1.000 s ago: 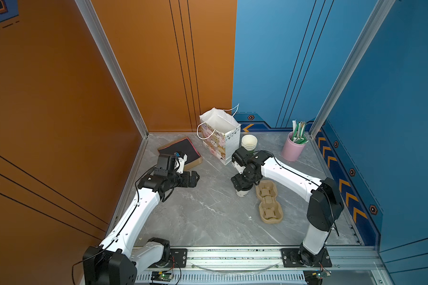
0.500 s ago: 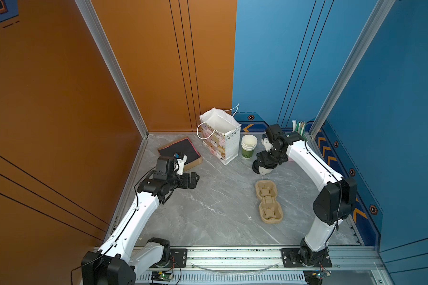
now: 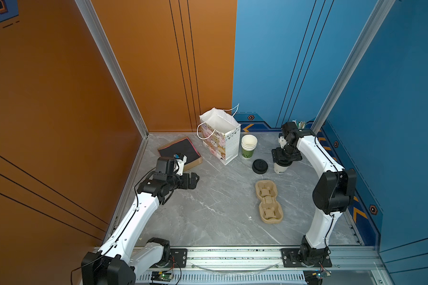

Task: Pack a coffee takeout order
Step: Place the coffee cup at the middle-right of the table.

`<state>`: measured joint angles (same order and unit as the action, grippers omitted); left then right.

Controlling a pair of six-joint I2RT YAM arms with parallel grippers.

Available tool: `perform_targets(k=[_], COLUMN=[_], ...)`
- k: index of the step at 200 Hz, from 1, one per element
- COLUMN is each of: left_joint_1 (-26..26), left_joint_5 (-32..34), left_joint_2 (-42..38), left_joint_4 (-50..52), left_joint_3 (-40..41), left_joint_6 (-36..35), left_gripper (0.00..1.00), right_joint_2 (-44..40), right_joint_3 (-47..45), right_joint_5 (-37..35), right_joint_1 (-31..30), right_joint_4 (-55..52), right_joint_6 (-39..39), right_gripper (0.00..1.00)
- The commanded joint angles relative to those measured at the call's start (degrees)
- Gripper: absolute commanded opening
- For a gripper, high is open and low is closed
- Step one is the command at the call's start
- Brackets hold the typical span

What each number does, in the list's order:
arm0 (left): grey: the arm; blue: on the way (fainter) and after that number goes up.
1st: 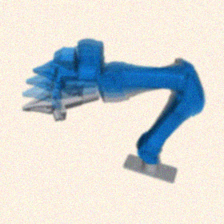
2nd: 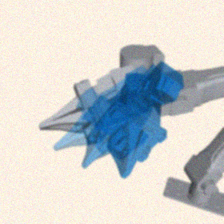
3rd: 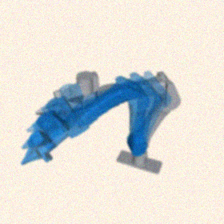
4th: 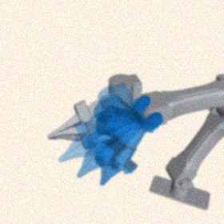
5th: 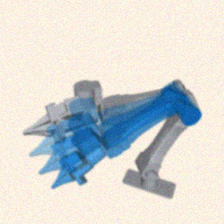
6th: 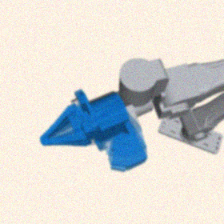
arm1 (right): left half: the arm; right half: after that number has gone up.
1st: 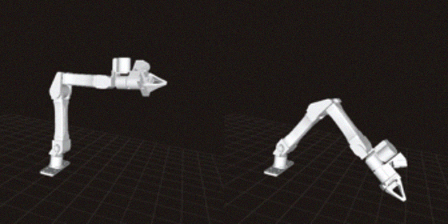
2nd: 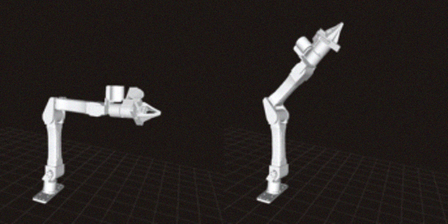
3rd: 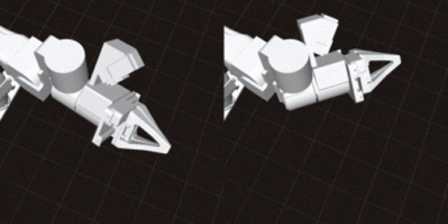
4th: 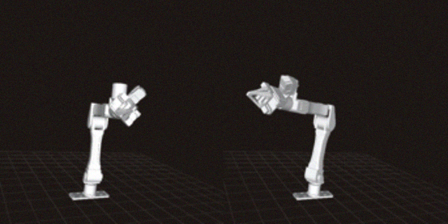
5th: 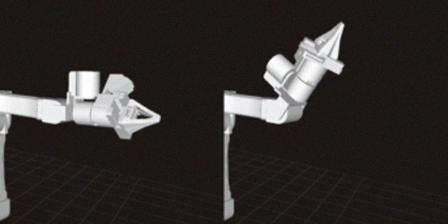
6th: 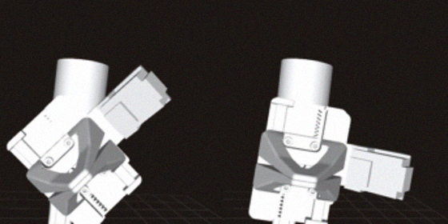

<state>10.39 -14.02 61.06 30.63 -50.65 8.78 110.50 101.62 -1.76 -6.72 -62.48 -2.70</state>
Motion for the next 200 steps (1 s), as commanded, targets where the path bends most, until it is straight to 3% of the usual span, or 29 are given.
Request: perform_targets(k=[1, 95, 200], left_joint_1=[-0.48, -0.47, -0.50], left_joint_5=[-0.81, -0.99, -1.01], left_joint_2=[-0.93, -1.20, -1.80], left_joint_4=[-0.32, -0.33, -0.81], left_joint_3=[0.61, 0.73, 1.14], left_joint_6=[-0.73, -0.69, -0.52], left_gripper=[0.98, 0.98, 0.98], right_joint_2=[0.94, 1.04, -5.08], right_joint_3=[0.94, -4.85, -9.49], right_joint_5=[-0.70, 0.74, 0.27], right_joint_1=[0.13, 0.04, -0.84], right_joint_4=[-1.48, 2.41, 4.30], right_joint_6=[1.12, -0.33, -2.62], right_gripper=[0.93, 0.94, 1.00])
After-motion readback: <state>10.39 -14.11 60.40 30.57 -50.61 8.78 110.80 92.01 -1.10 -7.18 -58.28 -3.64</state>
